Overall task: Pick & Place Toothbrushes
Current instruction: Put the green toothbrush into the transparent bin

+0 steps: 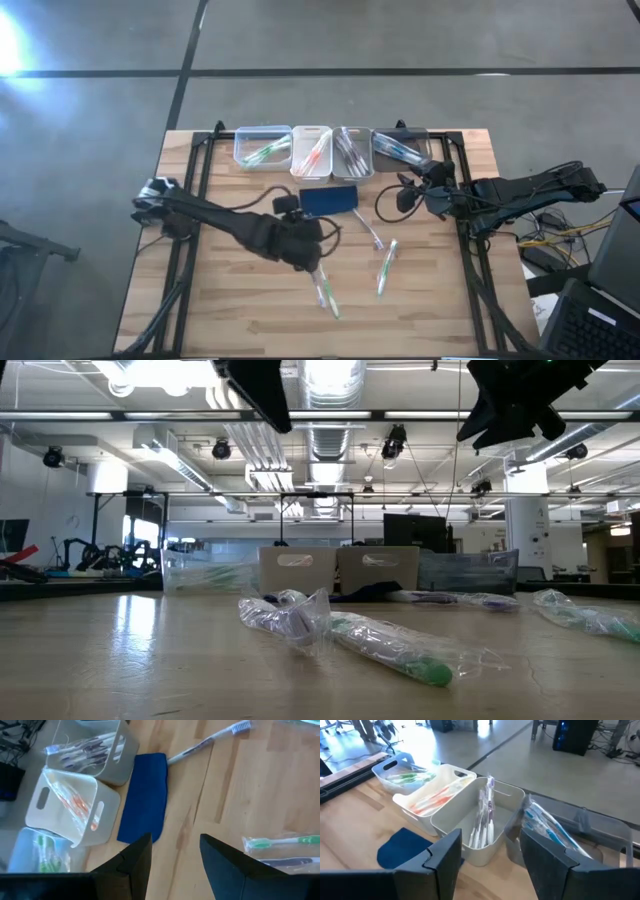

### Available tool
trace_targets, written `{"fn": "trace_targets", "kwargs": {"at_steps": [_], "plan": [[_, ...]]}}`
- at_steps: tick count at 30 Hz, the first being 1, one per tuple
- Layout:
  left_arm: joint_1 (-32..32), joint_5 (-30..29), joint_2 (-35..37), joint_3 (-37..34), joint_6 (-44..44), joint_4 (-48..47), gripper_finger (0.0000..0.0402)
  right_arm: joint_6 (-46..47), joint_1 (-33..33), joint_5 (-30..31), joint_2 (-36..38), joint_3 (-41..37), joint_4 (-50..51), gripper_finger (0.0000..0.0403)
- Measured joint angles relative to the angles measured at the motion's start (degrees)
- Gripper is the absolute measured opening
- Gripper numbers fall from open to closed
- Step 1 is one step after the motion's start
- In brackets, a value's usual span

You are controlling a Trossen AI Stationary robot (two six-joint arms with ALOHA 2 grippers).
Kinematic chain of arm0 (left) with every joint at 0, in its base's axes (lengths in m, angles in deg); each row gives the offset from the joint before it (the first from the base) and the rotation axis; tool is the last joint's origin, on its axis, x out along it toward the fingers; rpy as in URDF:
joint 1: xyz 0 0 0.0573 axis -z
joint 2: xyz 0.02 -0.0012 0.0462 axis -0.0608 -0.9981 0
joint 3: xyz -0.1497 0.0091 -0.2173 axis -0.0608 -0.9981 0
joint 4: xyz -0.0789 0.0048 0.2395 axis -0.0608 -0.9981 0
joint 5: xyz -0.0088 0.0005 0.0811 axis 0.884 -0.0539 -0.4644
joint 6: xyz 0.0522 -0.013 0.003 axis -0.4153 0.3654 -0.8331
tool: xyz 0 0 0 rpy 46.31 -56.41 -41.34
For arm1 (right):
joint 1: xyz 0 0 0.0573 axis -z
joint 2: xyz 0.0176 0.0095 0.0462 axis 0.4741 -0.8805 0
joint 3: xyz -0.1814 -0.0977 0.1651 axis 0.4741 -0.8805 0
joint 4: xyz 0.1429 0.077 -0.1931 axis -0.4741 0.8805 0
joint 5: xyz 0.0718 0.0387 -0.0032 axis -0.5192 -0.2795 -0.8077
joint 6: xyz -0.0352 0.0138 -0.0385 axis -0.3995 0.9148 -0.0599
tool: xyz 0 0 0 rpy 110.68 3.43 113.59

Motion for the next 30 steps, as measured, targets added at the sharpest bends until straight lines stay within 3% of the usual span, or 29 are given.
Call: {"fn": "trace_targets", "kwargs": {"at_steps": [8,12,18,22,25,30], "plan": [[-0.07,0.15,15.89,-25.44,1.26,21.79,0.0172,-0.20,0.00,-1.01,-0.02,0.00,-3.22,0.0179],[-0.41,-0.13,24.12,-37.66,-0.52,36.30,0.0172,-4.70,-0.02,-4.68,-0.72,0.00,-9.38,0.0168],[-1.30,-6.70,34.09,-52.81,-6.71,58.78,0.0172,-10.30,-0.04,-7.83,-6.19,0.11,-18.49,0.0151],[-1.92,-9.77,39.55,-59.60,-8.36,66.56,0.0172,-10.38,-0.04,-7.95,-10.89,2.45,-19.25,0.0137],[-2.33,-10.41,43.40,-62.32,-11.86,67.23,0.0172,-9.69,-0.11,-9.12,-14.84,5.14,-19.13,0.0126],[-2.97,-10.67,49.27,-63.52,-16.53,67.30,0.0172,-7.42,-0.45,-20.55,-22.21,9.30,-18.87,0.0107]]}}
